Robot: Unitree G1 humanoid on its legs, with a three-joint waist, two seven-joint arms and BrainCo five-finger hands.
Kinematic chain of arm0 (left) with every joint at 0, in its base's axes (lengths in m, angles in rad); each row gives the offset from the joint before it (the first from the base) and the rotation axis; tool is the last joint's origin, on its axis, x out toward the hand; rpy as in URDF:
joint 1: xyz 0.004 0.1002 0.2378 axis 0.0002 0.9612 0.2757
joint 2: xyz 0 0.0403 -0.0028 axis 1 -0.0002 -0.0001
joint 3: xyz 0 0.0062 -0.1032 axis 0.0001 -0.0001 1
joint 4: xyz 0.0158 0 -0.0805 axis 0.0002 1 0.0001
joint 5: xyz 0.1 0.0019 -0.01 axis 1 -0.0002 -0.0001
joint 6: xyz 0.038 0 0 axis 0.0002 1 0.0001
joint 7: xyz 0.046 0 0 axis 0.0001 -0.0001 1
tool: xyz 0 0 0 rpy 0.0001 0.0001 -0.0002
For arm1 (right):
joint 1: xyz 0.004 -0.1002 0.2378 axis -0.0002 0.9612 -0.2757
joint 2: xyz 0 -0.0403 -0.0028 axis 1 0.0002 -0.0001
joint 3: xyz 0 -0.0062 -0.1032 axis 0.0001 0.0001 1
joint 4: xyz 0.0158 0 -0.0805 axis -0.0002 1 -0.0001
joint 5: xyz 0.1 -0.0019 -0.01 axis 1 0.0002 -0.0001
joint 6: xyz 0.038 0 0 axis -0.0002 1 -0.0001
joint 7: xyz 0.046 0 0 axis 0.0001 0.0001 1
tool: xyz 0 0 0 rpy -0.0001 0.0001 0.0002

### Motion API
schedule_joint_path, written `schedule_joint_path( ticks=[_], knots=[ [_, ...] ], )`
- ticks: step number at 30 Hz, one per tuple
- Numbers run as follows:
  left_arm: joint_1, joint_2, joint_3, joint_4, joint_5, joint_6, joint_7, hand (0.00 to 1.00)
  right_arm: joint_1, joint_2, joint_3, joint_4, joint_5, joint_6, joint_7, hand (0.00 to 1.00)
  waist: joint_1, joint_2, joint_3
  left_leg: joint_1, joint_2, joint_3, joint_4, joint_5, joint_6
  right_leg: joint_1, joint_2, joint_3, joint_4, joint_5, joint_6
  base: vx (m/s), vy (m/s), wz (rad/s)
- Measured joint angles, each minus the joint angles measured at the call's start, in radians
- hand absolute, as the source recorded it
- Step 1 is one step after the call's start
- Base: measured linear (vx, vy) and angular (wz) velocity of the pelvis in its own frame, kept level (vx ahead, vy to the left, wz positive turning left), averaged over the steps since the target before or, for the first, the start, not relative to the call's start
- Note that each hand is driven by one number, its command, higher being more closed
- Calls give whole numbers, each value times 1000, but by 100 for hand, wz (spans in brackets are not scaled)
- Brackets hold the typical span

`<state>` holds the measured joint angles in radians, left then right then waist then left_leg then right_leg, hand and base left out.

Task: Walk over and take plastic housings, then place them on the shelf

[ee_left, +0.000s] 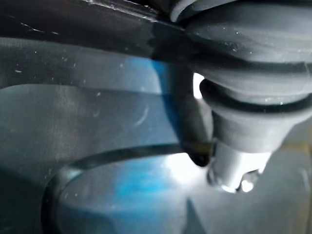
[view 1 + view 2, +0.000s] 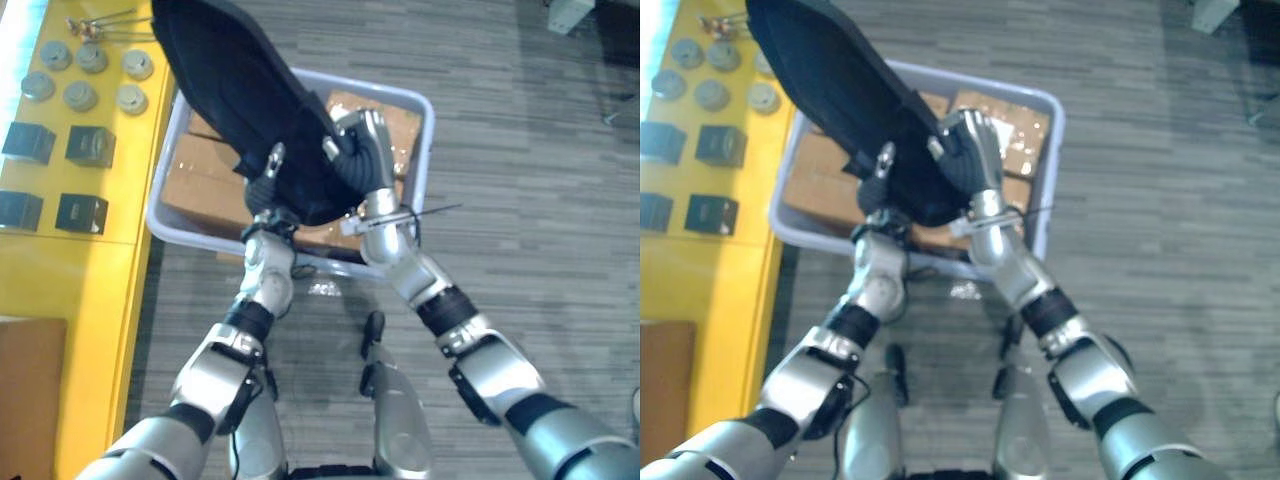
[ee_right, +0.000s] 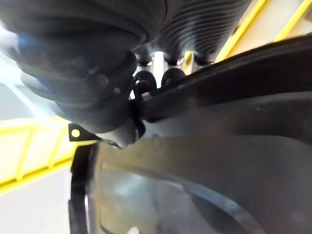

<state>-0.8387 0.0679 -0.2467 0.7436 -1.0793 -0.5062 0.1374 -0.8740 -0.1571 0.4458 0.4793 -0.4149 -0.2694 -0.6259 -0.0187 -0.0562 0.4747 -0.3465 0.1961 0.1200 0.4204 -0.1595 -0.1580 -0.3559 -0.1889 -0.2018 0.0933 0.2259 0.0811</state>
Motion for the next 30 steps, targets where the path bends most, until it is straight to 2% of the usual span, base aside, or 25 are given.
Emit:
schedule_joint_path(
  ticks=[1,2,6,9,11,13,17,19,22,23,26,28,30],
  knots=[
    [2,0,-1,0,0,-5,-1,100,5,1,0,-2,4,-1,0,100,-1,0,0,1,0,0,-1,0,0,1,0,0,0,0,0,0,0,0],
    [13,0,-3,0,1,-12,-4,100,12,2,2,-2,8,-1,0,0,-1,0,0,12,0,3,-8,0,0,9,0,0,-3,0,1,0,0,0],
    [49,-4,-8,0,0,-21,-24,100,48,8,20,-19,18,-40,13,0,-1,-5,-3,56,-1,10,-32,1,-1,46,2,0,-18,1,1,28,25,-3],
    [74,1,-8,-15,4,-27,-41,100,80,8,24,-51,101,-71,61,0,1,-9,-5,87,-1,24,-48,1,-2,68,3,6,-29,1,2,35,34,-6],
    [105,4,-7,-36,57,-27,-30,100,117,4,24,-78,139,-82,84,0,0,-9,-5,125,-1,29,-68,2,-3,104,4,4,-47,2,4,52,38,-1],
    [133,8,-8,-72,152,-23,24,100,159,0,24,-141,197,-90,104,0,2,-14,-7,168,-1,31,-94,5,-7,146,7,-1,-68,3,4,53,28,1],
    [165,14,-10,-102,198,-11,110,100,226,-3,28,-284,289,-93,145,0,1,-32,-17,246,2,39,-135,12,-17,216,17,-7,-101,3,5,65,11,-2],
    [210,14,0,-127,261,-11,170,100,308,-4,19,-432,387,-137,190,0,0,-53,-52,271,3,48,-158,13,-18,239,22,-7,-122,3,5,59,6,-6],
    [259,13,14,-127,367,-7,257,100,364,-3,-28,-519,525,-171,275,0,-2,-71,-92,317,3,56,-182,15,-21,275,25,-6,-139,3,6,74,17,-4],
    [295,10,33,-127,442,0,301,100,399,-2,-73,-542,600,-181,307,0,-2,-69,-125,345,2,64,-203,16,-22,292,26,-4,-140,-2,10,76,31,-8],
    [362,5,98,-154,542,26,374,100,496,-4,-180,-594,748,-184,360,0,0,-60,-194,401,-1,94,-239,17,-23,322,27,9,-144,-7,14,80,42,-19],
    [417,0,135,-222,583,31,396,100,587,-3,-258,-618,833,-185,380,0,-2,-50,-244,424,-5,105,-265,17,-23,328,25,11,-144,-21,24,32,21,-7],
    [455,1,170,-317,640,32,410,100,669,-3,-339,-632,881,-190,397,0,-8,-32,-259,447,-10,105,-284,23,-22,342,22,10,-144,-24,25,43,27,1]
  ],
)
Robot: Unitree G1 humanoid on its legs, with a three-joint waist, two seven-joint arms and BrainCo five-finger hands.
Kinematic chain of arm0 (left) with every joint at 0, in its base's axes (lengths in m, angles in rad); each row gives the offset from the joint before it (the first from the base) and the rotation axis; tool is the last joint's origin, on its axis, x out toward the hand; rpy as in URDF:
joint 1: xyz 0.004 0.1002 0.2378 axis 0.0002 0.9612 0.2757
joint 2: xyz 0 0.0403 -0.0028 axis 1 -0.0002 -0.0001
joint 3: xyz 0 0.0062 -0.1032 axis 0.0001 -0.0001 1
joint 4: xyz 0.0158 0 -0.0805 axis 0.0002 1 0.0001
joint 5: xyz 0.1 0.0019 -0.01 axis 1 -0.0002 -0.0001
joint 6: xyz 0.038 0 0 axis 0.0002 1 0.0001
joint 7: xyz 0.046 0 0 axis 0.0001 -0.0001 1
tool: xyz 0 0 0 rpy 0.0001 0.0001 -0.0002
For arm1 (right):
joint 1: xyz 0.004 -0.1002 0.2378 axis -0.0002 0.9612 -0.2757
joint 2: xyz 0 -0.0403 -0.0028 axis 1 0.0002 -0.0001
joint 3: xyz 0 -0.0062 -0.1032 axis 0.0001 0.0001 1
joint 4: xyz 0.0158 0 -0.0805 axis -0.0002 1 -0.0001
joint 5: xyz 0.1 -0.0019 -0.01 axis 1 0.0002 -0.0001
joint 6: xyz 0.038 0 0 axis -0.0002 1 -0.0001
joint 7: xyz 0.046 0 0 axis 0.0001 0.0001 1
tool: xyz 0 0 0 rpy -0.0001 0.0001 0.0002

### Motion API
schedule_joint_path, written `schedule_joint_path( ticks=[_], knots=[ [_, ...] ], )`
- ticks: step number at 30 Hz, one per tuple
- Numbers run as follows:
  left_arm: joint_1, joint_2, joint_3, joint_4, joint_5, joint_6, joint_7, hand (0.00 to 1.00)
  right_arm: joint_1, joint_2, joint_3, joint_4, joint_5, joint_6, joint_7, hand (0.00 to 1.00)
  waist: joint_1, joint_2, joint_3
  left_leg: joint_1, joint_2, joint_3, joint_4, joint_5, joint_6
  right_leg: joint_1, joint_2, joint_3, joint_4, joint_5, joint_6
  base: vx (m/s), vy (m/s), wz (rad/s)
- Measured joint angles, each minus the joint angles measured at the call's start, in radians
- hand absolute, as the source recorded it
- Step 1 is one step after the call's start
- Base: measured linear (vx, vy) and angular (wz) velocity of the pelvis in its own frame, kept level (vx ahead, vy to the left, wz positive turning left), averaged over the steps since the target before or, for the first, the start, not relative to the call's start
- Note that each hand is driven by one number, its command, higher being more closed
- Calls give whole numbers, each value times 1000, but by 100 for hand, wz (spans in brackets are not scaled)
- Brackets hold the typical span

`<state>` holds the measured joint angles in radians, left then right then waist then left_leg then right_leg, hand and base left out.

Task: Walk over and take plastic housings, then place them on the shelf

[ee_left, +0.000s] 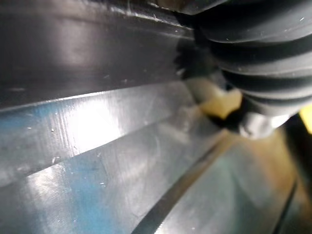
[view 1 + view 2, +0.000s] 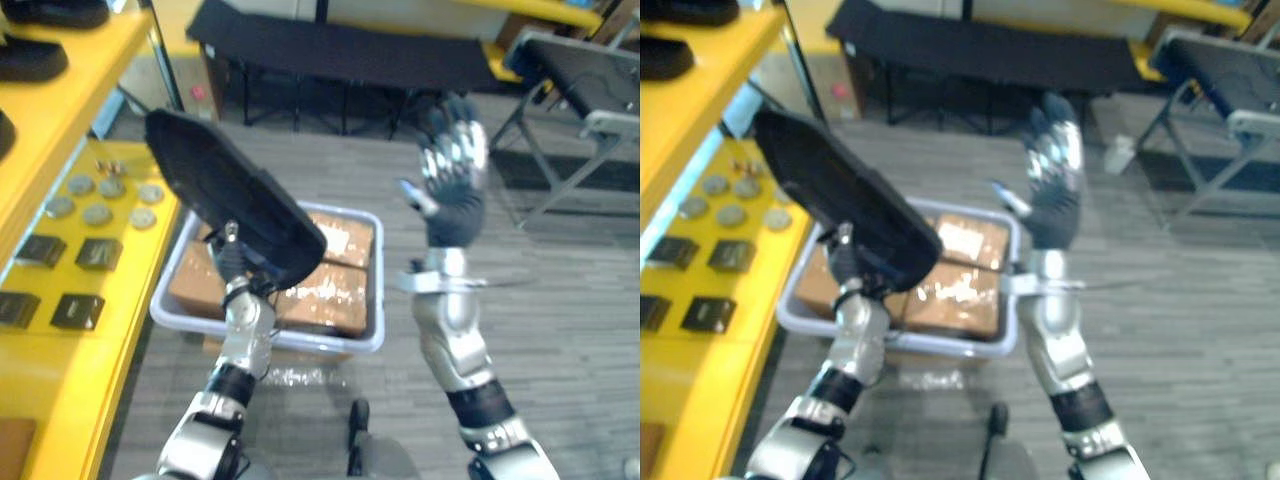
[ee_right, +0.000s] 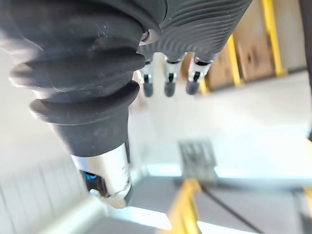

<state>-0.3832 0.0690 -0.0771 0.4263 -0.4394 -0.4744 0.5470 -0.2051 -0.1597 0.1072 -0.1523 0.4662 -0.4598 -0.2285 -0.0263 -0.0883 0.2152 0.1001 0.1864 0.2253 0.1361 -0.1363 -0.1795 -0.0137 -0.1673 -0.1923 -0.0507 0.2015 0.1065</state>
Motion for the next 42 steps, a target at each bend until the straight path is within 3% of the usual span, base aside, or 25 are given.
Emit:
schedule_joint_path(
  ticks=[4,7,10,15,18,22,24,27,33,40,42],
  knots=[
    [96,0,57,-220,136,-1,4,100,153,1,-111,1,40,-1,18,0,-13,52,-37,26,-8,5,-42,13,2,9,-5,-1,0,-7,5,5,7,1],
    [186,1,68,-358,187,-2,0,100,246,8,-164,0,43,-2,17,0,-15,74,-51,41,-9,14,-60,17,2,11,-4,1,0,-9,6,-2,4,-5],
    [280,1,100,-480,221,-3,-7,100,326,50,-213,1,122,1,43,0,-16,77,-57,41,-9,21,-62,17,2,11,-3,2,-10,-14,7,-22,3,-5],
    [514,-38,150,-709,225,-2,-20,100,480,116,-250,14,127,6,52,0,-14,82,-63,40,-13,24,-76,17,5,10,-4,1,-27,-14,11,0,0,0],
    [615,-74,171,-743,222,6,-41,100,540,134,-262,91,131,7,52,0,-8,87,-69,40,-16,23,-85,17,5,9,-7,-1,-28,-11,16,35,30,3],
    [701,-88,173,-735,202,67,-49,100,579,164,-262,289,179,14,54,0,9,95,-77,35,-24,4,-92,19,7,10,-14,-13,-28,-12,20,27,27,8],
    [715,-90,174,-719,175,67,-61,100,587,176,-261,327,215,13,61,0,10,96,-79,30,-27,-2,-92,19,7,11,-18,-24,-28,-13,22,27,27,15],
    [730,-93,184,-700,181,73,-98,100,585,181,-255,350,278,2,120,0,15,93,-81,22,-31,-15,-91,19,7,12,-23,-33,-28,-13,22,11,21,12],
    [729,-76,190,-700,178,93,-112,100,531,164,-164,356,263,0,173,0,28,84,-88,21,-31,-25,-91,18,9,17,-23,-43,-28,-14,22,-3,3,3],
    [716,-78,198,-706,186,107,-31,100,490,132,-52,310,224,8,211,0,51,88,-96,-15,-33,-108,-83,14,23,41,-32,-118,-28,-29,25,-7,-2,31],
    [720,-85,226,-723,215,114,-8,100,457,111,-14,310,189,28,212,0,71,88,-97,-34,-36,-141,-76,21,20,53,-38,-159,-28,-35,27,15,7,50]
  ],
)
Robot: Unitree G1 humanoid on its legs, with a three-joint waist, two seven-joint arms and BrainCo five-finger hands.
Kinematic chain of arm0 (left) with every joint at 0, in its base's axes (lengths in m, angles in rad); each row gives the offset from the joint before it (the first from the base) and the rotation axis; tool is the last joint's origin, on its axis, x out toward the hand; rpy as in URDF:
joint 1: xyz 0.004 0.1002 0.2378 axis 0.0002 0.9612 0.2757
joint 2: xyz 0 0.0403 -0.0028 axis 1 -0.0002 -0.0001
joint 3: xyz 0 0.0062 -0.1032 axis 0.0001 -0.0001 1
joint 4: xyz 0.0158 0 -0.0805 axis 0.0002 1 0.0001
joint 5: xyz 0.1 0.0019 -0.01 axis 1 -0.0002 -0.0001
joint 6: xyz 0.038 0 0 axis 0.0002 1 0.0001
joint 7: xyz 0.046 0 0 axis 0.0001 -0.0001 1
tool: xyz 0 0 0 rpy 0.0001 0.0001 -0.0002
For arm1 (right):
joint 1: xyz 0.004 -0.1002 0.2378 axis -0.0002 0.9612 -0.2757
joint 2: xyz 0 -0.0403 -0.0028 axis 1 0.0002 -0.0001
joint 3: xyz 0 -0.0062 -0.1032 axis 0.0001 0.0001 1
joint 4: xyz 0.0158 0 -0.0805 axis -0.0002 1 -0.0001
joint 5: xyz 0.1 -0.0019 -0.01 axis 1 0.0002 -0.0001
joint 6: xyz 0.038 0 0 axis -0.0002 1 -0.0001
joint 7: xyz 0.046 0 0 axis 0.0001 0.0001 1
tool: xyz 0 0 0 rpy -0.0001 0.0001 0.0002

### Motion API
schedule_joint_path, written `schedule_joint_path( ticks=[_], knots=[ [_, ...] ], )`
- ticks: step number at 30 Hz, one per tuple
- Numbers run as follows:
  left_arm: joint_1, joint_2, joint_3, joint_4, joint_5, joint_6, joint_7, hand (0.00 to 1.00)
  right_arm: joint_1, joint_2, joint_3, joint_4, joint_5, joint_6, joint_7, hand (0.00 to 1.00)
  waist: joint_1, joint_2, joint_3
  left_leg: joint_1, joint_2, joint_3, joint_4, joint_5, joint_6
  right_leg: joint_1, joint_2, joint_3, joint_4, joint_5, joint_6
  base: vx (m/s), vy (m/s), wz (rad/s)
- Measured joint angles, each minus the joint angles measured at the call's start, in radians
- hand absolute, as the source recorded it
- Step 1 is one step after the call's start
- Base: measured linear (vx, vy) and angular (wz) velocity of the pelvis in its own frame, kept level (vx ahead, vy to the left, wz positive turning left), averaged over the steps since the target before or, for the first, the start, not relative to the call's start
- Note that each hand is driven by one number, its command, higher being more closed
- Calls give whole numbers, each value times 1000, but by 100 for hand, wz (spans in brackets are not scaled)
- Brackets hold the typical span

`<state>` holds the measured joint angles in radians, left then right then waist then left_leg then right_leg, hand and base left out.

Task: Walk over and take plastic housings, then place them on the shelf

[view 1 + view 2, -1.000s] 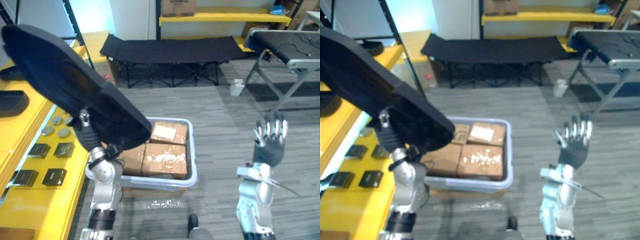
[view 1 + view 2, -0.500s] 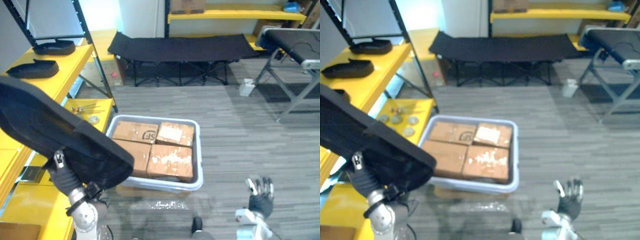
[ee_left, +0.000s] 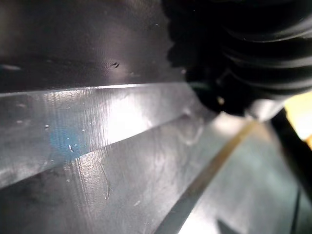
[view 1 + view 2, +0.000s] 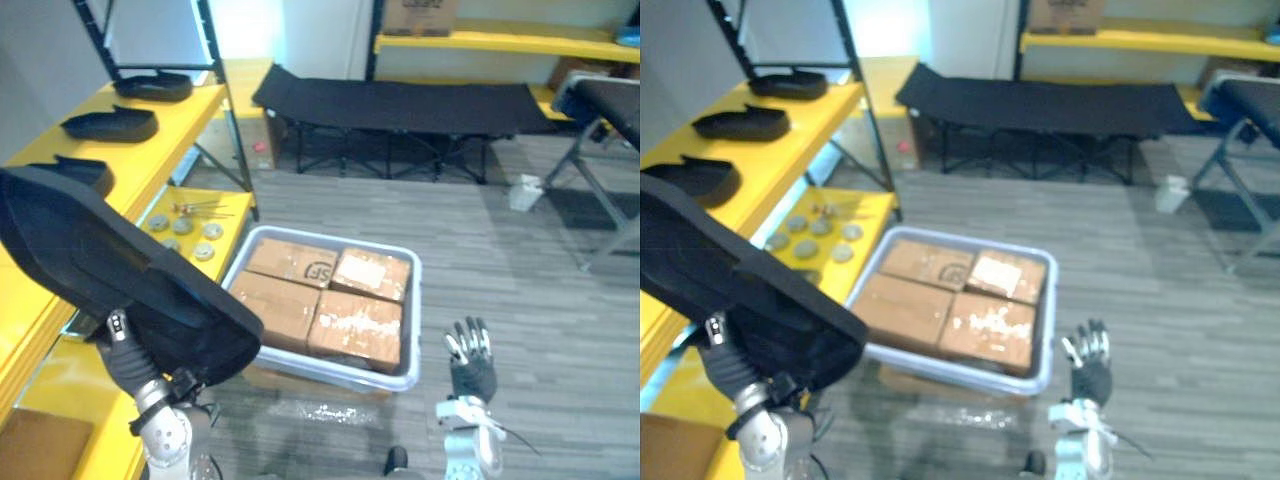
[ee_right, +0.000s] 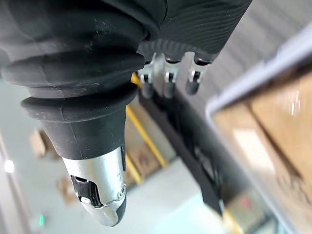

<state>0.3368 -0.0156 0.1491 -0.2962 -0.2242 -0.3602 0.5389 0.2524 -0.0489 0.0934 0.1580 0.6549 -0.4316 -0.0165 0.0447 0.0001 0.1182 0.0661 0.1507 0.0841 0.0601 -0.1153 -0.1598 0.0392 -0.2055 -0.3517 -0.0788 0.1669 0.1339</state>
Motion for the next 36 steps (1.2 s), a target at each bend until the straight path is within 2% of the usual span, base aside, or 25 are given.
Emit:
schedule_joint_path(
  ticks=[4,6,10,12,17,19,22,28,29,32,35,36],
  knots=[
    [30,-11,70,-54,7,3,3,100,-81,-24,89,4,-84,31,-1,0,48,1,0,-30,-13,-73,6,13,-1,25,-11,-68,0,-2,2,16,18,51],
    [53,-30,86,-70,7,3,-1,100,-114,-26,120,7,-95,44,-1,0,59,-3,-2,-32,-23,-100,6,15,2,45,-21,-97,0,-7,7,11,31,45],
    [104,-43,102,-85,7,3,-10,100,-180,-23,191,12,-119,51,-4,0,108,-9,-5,-32,-36,-113,5,16,5,57,-34,-117,0,-12,10,-4,42,13],
    [105,-43,105,-85,9,3,-17,100,-187,-23,207,13,-124,61,-8,0,107,-13,-5,-34,-41,-135,4,15,6,68,-40,-139,10,-26,17,-1,23,27],
    [101,-40,102,-102,45,3,-33,100,-187,-37,247,19,-241,102,-29,0,108,-28,-10,-36,-41,-161,3,12,10,58,-51,-142,79,-83,13,7,17,18],
    [71,-26,84,-102,47,3,-32,100,-177,-42,254,9,-272,119,-30,0,93,-35,-10,-57,-40,-206,8,13,10,45,-48,-124,130,-142,15,19,-18,46],
    [34,-22,57,-101,47,3,-31,100,-164,-65,254,6,-277,135,-28,0,90,-42,-10,-70,-34,-253,10,21,-1,34,-43,-111,187,-191,19,49,-49,49],
    [28,-21,35,-92,46,16,3,100,-164,-100,239,6,-279,135,1,0,95,-41,-5,-84,-34,-322,41,37,-14,66,-34,-89,227,-240,10,62,-31,40],
    [32,-20,37,-88,45,19,5,100,-170,-102,239,6,-279,135,10,0,106,-42,1,-83,-35,-323,63,37,-14,83,-31,-89,227,-250,2,22,-38,26],
    [45,-20,37,-81,36,19,6,100,-193,-107,240,6,-278,135,39,0,108,-44,20,-84,-33,-327,93,37,-14,119,-20,-99,226,-274,7,-13,-54,34],
    [59,-22,33,-64,27,29,-13,100,-183,-120,233,5,-281,135,43,0,104,-37,39,-92,-33,-277,94,57,16,174,-17,-177,219,-288,10,-55,-59,76],
    [58,-23,33,-64,25,29,-32,100,-178,-120,225,4,-283,135,42,0,104,-38,50,-105,-33,-232,95,78,20,193,-17,-218,208,-288,10,-50,-28,92]
  ],
)
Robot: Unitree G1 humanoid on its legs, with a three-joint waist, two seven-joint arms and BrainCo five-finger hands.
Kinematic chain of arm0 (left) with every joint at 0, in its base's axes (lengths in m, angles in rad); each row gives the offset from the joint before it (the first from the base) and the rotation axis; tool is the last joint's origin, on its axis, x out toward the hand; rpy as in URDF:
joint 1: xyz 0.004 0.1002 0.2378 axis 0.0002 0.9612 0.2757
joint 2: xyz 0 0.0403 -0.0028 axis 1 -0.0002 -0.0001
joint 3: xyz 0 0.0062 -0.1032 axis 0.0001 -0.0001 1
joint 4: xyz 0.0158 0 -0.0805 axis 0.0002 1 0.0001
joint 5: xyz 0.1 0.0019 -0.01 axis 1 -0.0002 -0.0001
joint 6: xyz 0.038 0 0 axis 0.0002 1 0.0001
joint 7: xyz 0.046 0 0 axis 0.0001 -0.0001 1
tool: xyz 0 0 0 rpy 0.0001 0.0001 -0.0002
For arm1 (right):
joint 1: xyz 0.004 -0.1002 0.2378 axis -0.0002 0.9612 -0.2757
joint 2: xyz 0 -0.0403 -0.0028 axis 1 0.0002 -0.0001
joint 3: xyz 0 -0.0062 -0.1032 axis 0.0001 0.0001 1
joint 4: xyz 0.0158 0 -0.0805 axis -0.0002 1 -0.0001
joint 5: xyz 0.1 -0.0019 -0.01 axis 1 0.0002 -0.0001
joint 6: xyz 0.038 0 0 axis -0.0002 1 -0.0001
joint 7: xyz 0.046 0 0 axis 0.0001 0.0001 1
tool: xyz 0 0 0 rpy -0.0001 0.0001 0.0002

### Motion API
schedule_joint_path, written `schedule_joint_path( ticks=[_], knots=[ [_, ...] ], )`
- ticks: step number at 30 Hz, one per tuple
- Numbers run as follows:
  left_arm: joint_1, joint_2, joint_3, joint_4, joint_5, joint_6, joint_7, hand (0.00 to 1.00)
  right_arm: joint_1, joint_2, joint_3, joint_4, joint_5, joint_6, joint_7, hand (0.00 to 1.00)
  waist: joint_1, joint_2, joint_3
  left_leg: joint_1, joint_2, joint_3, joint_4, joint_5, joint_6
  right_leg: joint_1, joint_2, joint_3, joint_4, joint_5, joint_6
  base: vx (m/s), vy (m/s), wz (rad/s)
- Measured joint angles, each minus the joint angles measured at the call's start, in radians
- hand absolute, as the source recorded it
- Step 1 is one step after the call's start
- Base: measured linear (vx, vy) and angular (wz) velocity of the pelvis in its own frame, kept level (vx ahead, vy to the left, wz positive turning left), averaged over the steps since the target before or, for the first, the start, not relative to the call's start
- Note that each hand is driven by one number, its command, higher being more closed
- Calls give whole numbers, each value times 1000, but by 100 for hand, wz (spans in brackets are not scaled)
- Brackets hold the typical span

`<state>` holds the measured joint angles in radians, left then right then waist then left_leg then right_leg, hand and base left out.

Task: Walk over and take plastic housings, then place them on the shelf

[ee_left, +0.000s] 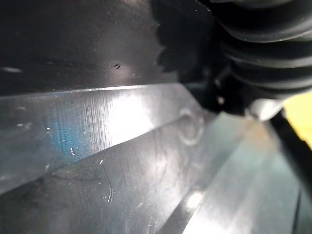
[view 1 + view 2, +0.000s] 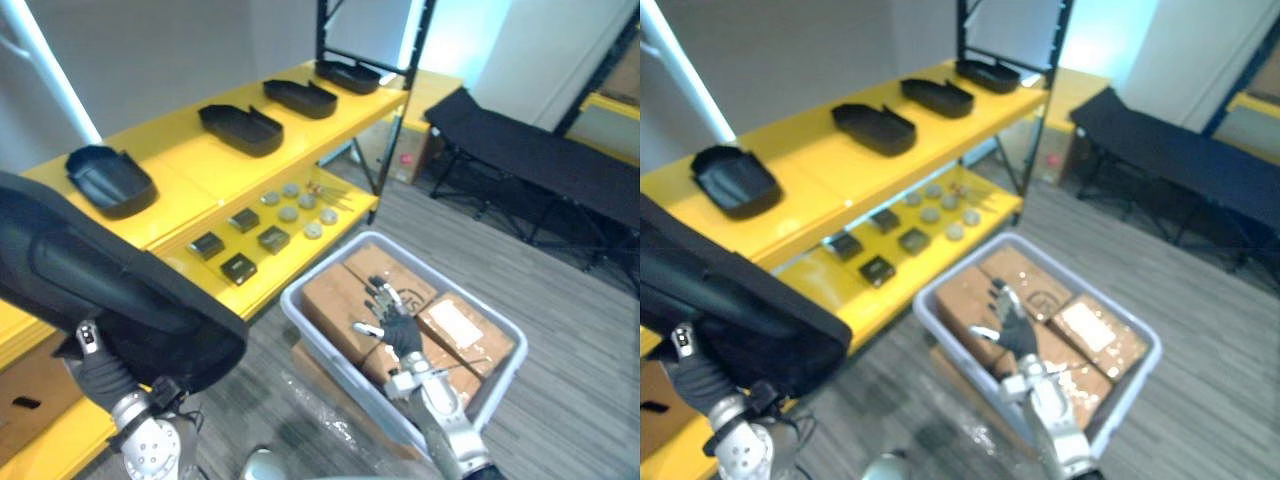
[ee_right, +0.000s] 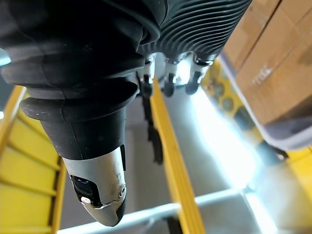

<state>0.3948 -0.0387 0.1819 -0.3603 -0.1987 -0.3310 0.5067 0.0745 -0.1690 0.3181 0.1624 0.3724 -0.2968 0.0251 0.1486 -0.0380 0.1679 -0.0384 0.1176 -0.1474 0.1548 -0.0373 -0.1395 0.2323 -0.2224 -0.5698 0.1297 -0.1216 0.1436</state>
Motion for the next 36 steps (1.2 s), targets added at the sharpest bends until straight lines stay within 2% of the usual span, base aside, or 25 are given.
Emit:
schedule_joint_path(
  ticks=[3,6,9,12,15,17,20,21,24,25,27,30,31,32,33,34,35,36],
  knots=[
    [16,-12,-8,0,-2,0,-45,100,0,-8,-15,0,-27,0,-7,0,9,12,30,-21,0,27,-9,20,-3,15,5,-42,1,-3,-3,-82,12,65],
    [53,-12,-10,0,-37,0,-52,100,0,7,-14,0,-44,0,-15,0,8,10,33,-29,-6,51,-13,34,6,13,-2,-37,6,-3,-3,-53,42,18],
    [56,-9,-14,0,-37,-3,-51,100,10,11,-17,0,-50,-4,-27,0,4,2,33,-16,-5,80,-35,41,13,11,-9,-23,9,-8,-3,-73,33,-3],
    [46,-4,-45,-1,-31,-38,-53,100,36,15,-34,0,-53,-5,-43,0,-1,-4,34,-17,-6,127,-69,49,24,-16,-20,6,9,-17,3,-73,35,-10],
    [7,20,-49,-1,-18,-39,-52,100,40,17,-45,0,-72,-12,-65,0,-8,-11,37,-18,-10,158,-77,60,20,-34,-29,27,17,-11,-3,32,39,-7],
    [-29,50,-50,-2,-6,-38,-51,100,36,23,-78,0,-72,-13,-69,0,-27,-25,41,-37,-21,164,-66,68,18,-44,-39,29,18,13,16,72,36,10],
    [-58,69,-57,-2,12,-38,-44,100,26,23,-113,0,-71,-13,-68,0,-27,-35,52,-54,-19,209,-22,67,18,-54,-47,69,20,20,16,39,63,-9],
    [-63,72,-65,-2,12,-37,-35,100,16,21,-119,0,-70,-14,-67,0,-28,-33,59,-59,-17,215,5,56,24,-53,-47,81,24,24,11,6,39,-16],
    [-70,69,-97,-2,12,-31,-5,100,-2,17,-124,-3,-69,-24,-59,0,-30,-7,104,-69,9,222,130,-19,30,-31,-40,103,60,24,11,-30,59,-18],
    [-62,68,-99,-1,9,-28,2,100,-4,17,-123,-5,-69,-24,-50,0,-29,6,115,-73,20,233,178,-55,39,-26,-38,111,74,19,6,-62,80,-23],
    [-51,68,-99,-1,9,-27,10,100,-3,19,-121,-7,-70,-24,-46,0,-30,15,124,-96,26,242,248,-112,50,-19,-43,113,89,-14,13,-57,74,-7],
    [-29,66,-90,-1,10,-24,24,100,0,33,-117,-7,-70,-21,-35,0,-24,14,137,-133,31,241,347,-181,65,-16,-57,115,128,-72,35,-80,125,13],
    [-3,65,-72,0,10,-20,24,100,0,45,-117,-7,-67,-19,-25,0,-22,5,141,-144,31,249,399,-214,73,-8,-73,108,149,-98,38,-45,120,18],
    [5,65,-64,0,10,-18,24,100,0,49,-118,-7,-65,-18,-25,0,-22,-3,143,-149,32,260,427,-226,86,-3,-80,105,154,-106,36,-19,202,27],
    [15,65,-58,0,10,-18,24,100,2,55,-121,-7,-64,-19,-27,0,-22,-13,142,-164,35,282,490,-250,120,6,-90,100,158,-116,30,114,271,37],
    [23,67,-47,0,12,-18,24,100,22,45,-139,-13,-65,-19,-28,0,-24,0,134,-171,34,315,526,-321,127,29,-95,82,204,-117,-18,161,300,50],
    [19,65,-40,3,12,-18,24,100,32,48,-148,-17,-64,-20,-32,0,-23,1,135,-174,23,304,536,-336,124,9,-114,86,268,-99,-44,186,264,68],
    [17,65,-32,4,12,-18,27,100,51,49,-151,-17,-64,-19,-36,0,-24,-2,133,-172,2,284,524,-342,131,-46,-140,120,381,-46,-100,169,258,81]
  ],
)
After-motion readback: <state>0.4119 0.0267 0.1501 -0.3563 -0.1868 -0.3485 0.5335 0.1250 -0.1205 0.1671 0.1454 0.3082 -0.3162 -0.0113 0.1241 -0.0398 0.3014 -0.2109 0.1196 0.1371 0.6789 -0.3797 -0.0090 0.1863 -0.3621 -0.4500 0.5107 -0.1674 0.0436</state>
